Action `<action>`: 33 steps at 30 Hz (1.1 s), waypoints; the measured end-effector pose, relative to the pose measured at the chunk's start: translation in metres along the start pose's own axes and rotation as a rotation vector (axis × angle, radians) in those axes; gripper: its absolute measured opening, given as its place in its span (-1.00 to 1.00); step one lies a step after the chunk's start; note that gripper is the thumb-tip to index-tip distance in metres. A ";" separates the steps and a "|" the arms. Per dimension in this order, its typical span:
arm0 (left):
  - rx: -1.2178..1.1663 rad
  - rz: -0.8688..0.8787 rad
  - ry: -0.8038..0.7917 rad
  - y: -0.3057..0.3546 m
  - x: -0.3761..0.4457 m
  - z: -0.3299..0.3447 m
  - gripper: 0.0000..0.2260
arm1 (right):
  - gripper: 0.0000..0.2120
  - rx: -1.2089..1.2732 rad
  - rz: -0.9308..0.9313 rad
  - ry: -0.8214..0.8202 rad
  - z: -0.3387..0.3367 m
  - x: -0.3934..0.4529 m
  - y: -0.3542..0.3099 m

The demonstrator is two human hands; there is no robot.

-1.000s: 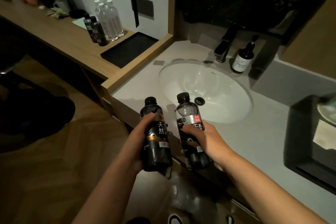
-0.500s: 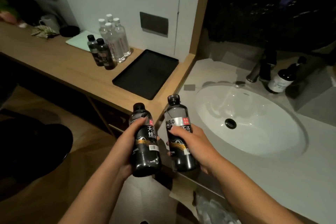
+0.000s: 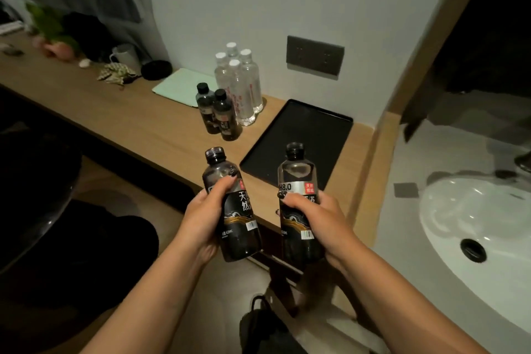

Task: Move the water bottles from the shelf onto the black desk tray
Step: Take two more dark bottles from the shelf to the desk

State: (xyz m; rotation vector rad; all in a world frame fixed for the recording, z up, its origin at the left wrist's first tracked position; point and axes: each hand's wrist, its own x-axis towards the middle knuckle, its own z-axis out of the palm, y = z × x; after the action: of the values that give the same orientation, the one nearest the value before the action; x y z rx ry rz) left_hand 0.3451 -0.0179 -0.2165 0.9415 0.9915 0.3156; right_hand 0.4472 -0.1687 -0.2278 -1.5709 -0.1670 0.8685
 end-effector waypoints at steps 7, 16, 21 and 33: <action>0.246 0.104 0.044 0.074 0.090 -0.025 -0.73 | -0.71 -0.083 0.003 0.052 0.058 0.105 -0.035; 0.611 0.317 -0.086 0.128 0.209 -0.060 -0.61 | -0.54 -0.498 -0.136 0.109 0.117 0.206 -0.056; 0.764 0.303 -0.185 0.146 0.285 -0.080 -0.52 | -0.60 -0.522 -0.115 0.183 0.155 0.252 -0.055; 0.897 0.411 -0.436 0.166 0.352 -0.102 -0.54 | -0.54 -0.366 -0.104 0.344 0.226 0.287 -0.045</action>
State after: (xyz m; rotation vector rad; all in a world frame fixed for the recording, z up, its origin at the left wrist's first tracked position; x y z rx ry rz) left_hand 0.4807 0.3502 -0.3065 1.9452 0.5004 -0.0255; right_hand 0.5291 0.1832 -0.2966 -2.0098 -0.1642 0.4916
